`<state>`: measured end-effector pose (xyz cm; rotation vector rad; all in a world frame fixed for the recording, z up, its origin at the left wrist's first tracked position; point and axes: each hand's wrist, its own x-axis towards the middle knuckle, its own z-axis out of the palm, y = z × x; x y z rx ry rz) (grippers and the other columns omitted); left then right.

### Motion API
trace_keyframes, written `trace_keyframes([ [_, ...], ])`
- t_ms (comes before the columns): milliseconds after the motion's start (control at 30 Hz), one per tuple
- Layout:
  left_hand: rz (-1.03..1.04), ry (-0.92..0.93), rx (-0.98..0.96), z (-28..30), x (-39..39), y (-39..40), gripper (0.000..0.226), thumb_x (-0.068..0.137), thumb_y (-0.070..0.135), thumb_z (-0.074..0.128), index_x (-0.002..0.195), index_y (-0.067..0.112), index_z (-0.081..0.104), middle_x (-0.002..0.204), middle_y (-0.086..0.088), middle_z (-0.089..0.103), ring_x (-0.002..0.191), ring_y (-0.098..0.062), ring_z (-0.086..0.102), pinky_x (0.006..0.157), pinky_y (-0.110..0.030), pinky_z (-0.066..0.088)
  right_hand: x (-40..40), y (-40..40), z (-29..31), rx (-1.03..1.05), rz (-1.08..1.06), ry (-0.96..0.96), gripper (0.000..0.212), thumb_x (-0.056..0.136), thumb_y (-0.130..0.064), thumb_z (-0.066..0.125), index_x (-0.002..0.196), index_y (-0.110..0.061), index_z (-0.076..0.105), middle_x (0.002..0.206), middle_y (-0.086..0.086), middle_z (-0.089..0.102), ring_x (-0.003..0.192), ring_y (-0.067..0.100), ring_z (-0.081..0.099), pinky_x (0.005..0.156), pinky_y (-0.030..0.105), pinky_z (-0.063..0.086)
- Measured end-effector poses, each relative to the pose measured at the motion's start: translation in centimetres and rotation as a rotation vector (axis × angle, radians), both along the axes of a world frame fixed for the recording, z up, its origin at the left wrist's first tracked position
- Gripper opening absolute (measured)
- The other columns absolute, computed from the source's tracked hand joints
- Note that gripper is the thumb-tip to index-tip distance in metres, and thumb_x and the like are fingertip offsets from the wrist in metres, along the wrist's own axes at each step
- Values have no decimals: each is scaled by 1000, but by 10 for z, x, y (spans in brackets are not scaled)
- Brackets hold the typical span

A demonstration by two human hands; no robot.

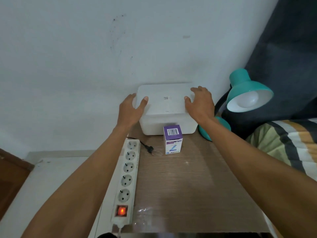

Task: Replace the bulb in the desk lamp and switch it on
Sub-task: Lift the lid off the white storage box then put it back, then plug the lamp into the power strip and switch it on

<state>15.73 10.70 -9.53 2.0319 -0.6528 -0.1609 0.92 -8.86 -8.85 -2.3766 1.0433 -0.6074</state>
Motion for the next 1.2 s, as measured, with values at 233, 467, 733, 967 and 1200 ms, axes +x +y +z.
trace_keyframes([
  [233,71,49,50,-22,-30,77,73,95,57,64,152,14,48,157,-4,48,146,-19,43,120,-42,37,4,61,24,-150,135,-133,34,98,-24,56,131,-15,64,132,7,61,123,25,54,95,39,49],
  [467,-34,123,174,-66,-72,140,89,86,54,76,157,14,38,160,2,43,148,-15,39,116,-25,31,4,141,-1,-11,245,-47,33,95,-22,55,125,-20,68,104,4,75,98,24,68,85,37,55],
  [733,-211,159,258,-96,-87,173,95,77,54,86,153,30,35,140,21,46,119,0,51,103,-17,46,6,181,-71,108,290,177,27,92,-21,64,116,-10,71,108,13,72,101,32,67,86,42,56],
  [967,-308,131,272,-109,-83,174,124,74,56,86,164,29,6,163,12,30,137,1,32,110,-27,35,23,182,-110,-31,269,344,36,94,-28,63,123,-6,66,123,16,59,116,35,57,97,48,50],
  [1200,-364,154,254,-109,-82,172,124,81,42,86,164,24,-4,159,19,16,143,5,9,112,-19,16,32,178,-123,-72,208,406,22,94,-18,63,109,-3,69,114,18,63,105,37,62,82,41,51],
])
